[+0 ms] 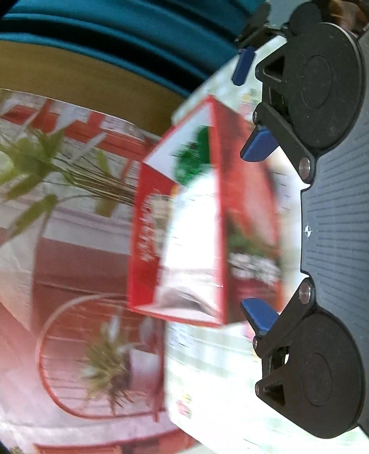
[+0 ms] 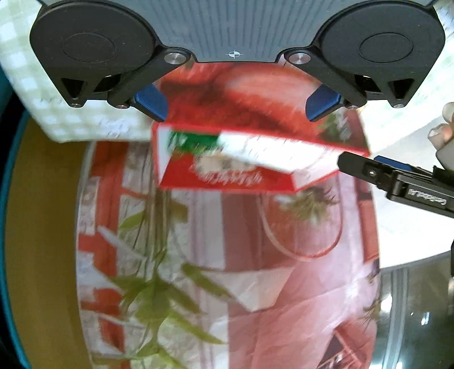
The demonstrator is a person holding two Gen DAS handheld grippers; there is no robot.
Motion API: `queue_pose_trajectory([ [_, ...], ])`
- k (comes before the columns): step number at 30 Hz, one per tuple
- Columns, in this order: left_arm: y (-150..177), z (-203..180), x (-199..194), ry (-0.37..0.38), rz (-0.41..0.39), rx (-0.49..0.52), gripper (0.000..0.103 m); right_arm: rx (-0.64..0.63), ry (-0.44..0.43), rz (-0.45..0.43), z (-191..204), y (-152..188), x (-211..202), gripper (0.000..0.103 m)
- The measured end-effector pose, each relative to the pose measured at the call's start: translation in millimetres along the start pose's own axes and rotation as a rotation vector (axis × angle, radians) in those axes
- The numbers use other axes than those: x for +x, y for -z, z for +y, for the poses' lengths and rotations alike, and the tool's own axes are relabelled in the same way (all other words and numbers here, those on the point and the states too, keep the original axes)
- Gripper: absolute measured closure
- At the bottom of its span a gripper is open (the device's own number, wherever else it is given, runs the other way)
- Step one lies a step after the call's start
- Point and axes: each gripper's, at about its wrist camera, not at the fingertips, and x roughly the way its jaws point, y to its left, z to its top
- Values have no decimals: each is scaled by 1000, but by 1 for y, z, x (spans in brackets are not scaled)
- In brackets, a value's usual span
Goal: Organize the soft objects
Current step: 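Open both tools to release the green pouch in the box, then lower both tools onto the black eye mask and close them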
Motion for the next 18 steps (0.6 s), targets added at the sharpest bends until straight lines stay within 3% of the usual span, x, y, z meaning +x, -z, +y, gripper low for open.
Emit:
queue_pose_trajectory([
  [9,69,12,-4,-48,167,-82,1,-116,-58,178,38,54,-6,1],
  [14,89,23,-9,-59,240,-149,6,-206,-42,228,59,70,-4,5],
  [18,99,27,-15,-60,271,-172,11,-190,-36,247,62,74,-5,7],
])
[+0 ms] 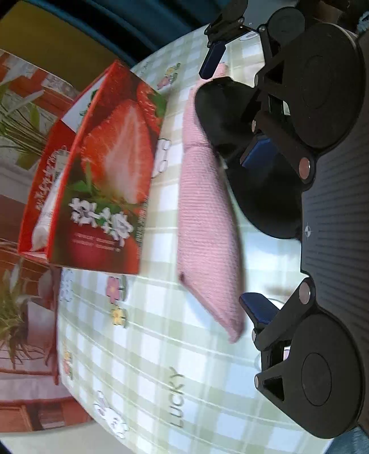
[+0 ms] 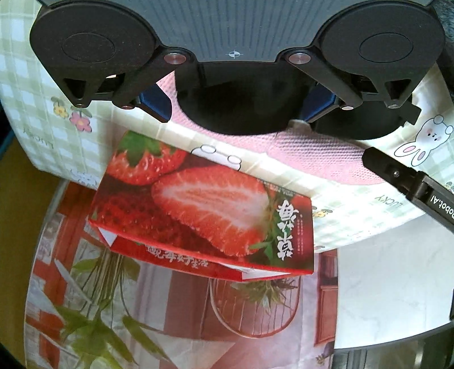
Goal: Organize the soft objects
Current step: 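Lower both tools onto the black eye mask and close them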
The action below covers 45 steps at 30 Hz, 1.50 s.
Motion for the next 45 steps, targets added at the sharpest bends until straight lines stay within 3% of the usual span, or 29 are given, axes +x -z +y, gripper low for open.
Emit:
queue_pose_trajectory([
  [6,18,0,15,52,117,-20,15,39,-6,21,-2,7,-4,12],
  [11,23,-5,16,32,112,13,19,81,-8,23,-8,9,-8,14],
  [15,21,-9,18,49,82,49,68,121,-13,28,-15,11,-7,15],
  [18,21,-8,21,50,61,55,82,143,-14,33,-18,13,-5,13],
  [25,16,-1,28,66,22,29,86,213,9,46,-31,18,0,19],
  [28,8,-5,31,1,-26,99,86,252,5,53,-37,20,2,25],
  [31,-1,-10,29,-48,-82,161,86,268,-27,64,-39,22,4,37],
  [35,-9,0,31,-60,-127,125,86,251,-64,77,-34,22,7,45],
  [38,-7,13,37,-65,-107,69,86,239,-71,86,-30,22,9,45],
  [41,-6,27,35,-24,-97,-10,86,236,-72,93,-29,23,11,46],
  [44,-7,37,23,25,-117,-72,75,223,-66,93,-28,22,11,46],
  [45,-7,39,19,28,-128,-79,63,219,-64,94,-27,22,11,46],
])
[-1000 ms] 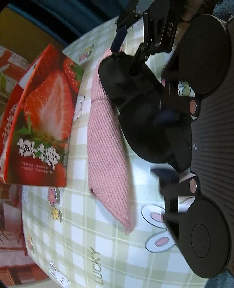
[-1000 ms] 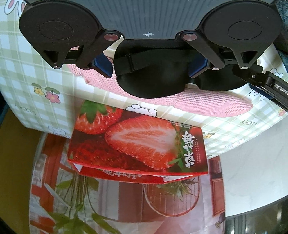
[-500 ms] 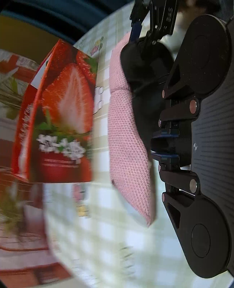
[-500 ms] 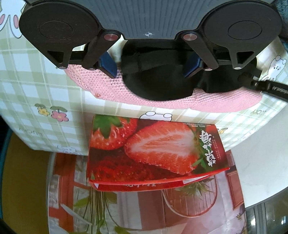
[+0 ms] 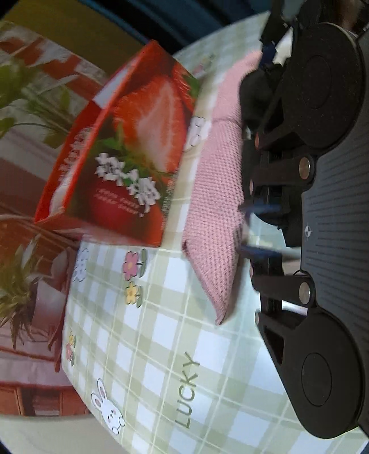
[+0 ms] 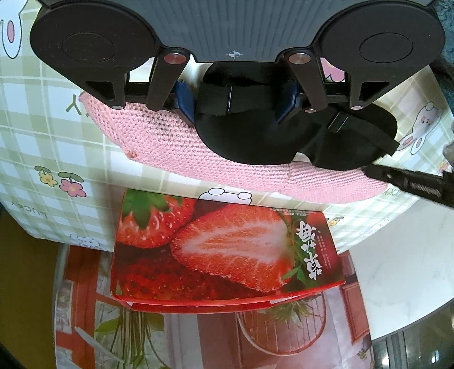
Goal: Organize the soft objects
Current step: 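Lower both tools onto the black eye mask and close them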
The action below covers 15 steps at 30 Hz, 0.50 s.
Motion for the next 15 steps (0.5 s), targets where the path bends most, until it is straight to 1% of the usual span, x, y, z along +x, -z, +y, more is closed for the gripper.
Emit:
queue_pose_trajectory([
  [1,0,1,-4,0,-10,-6,53,-4,2,1,0,0,0,46],
  [3,3,3,-11,4,-7,-20,46,-9,5,1,1,0,0,46],
  [5,5,2,-12,17,19,-26,45,-13,8,2,1,0,0,46],
  [9,15,-4,-3,14,99,-2,45,-13,8,2,1,0,1,46],
  [15,23,-13,-1,23,99,46,46,-9,6,2,-1,0,1,47],
])
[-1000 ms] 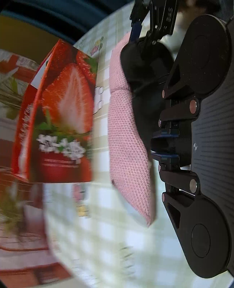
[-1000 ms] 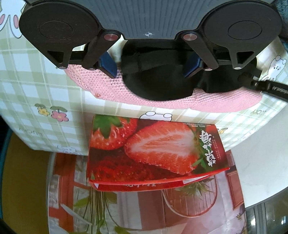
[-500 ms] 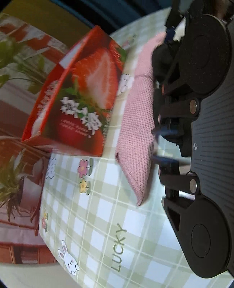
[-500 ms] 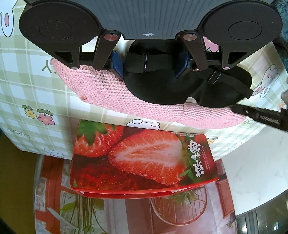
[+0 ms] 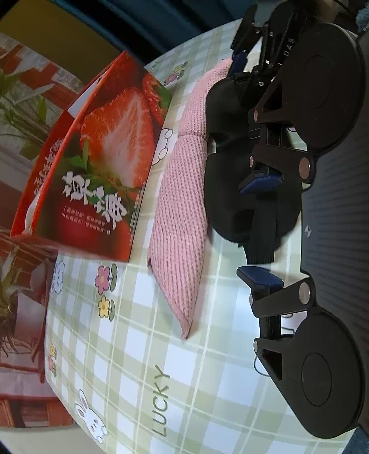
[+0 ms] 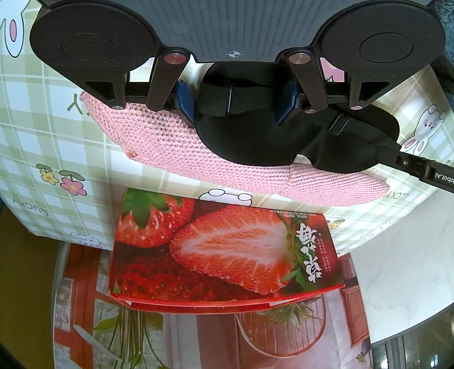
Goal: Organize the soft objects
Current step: 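Lower both tools onto the black eye mask and close them, then lift the black eye mask with both tools into the red box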
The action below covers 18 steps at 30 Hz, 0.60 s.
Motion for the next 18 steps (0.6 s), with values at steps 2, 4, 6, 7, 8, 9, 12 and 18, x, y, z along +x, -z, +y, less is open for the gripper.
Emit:
queue_pose_trajectory([
  [2,2,-5,1,15,2,19,53,5,-1,0,-1,0,0,47],
  [4,4,-8,1,10,2,39,79,19,-13,1,-2,0,-1,52],
  [6,4,-6,-3,-13,-22,55,86,35,-30,3,-3,-1,-2,54],
  [7,4,-5,-5,-4,-38,50,89,41,-32,0,-3,-1,-4,56],
  [8,2,-4,-6,1,-55,49,90,46,-34,-6,-4,-2,-6,58],
  [9,2,-5,-9,1,-74,54,91,52,-36,-12,-4,-3,-8,59],
  [12,0,-8,-16,-3,-111,72,92,77,-49,-40,-7,-7,-16,70],
  [18,0,-12,-32,10,-168,83,92,85,-62,-77,-7,-12,-27,93],
])
